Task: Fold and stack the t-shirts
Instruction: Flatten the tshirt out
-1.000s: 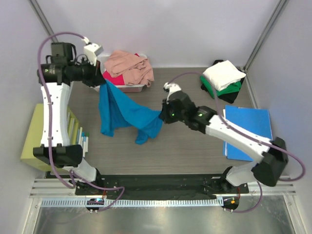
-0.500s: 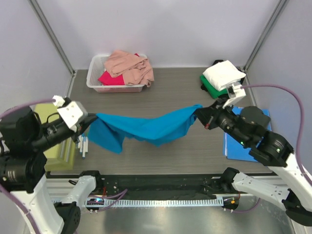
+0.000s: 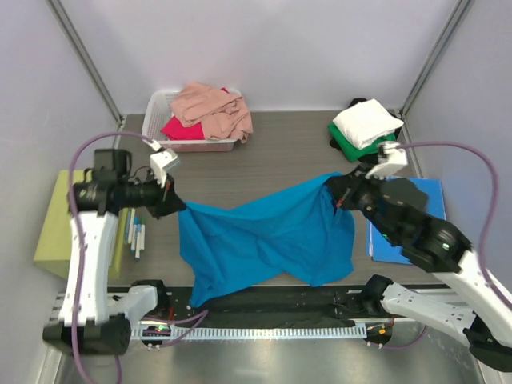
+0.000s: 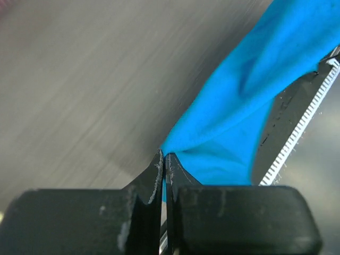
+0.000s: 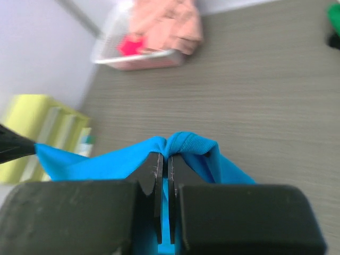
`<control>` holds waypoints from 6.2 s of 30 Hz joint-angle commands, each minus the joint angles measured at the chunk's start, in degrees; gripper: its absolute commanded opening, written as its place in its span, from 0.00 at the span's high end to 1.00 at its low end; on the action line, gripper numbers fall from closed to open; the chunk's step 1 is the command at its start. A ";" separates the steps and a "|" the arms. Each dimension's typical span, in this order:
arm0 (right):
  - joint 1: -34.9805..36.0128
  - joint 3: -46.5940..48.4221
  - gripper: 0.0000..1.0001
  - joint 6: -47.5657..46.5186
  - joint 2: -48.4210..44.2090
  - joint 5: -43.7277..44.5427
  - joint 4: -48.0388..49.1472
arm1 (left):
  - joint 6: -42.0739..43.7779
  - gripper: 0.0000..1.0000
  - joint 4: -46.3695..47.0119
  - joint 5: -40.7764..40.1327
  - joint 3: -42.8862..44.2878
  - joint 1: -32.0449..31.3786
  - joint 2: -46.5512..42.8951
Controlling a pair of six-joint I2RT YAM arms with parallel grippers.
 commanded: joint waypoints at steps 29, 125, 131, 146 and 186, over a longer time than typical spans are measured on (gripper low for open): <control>-27.82 6.03 0.00 -3.60 60.66 -2.14 23.90 | -3.90 0.18 16.94 -21.17 -9.63 -20.75 23.49; -21.58 -21.24 0.93 4.58 46.24 -20.95 23.64 | -12.69 1.00 24.16 -38.24 -10.92 -31.56 41.59; -21.66 -18.15 0.54 3.09 43.43 -20.95 20.12 | -11.63 1.00 22.40 -38.59 -7.14 -28.92 41.15; -21.58 -19.03 0.90 3.44 44.74 -17.70 20.29 | -11.36 1.00 22.93 -38.68 -9.24 -28.74 40.01; -22.98 18.13 0.99 -6.14 14.87 -3.37 7.37 | 1.11 1.00 11.42 -55.90 36.63 -3.34 28.24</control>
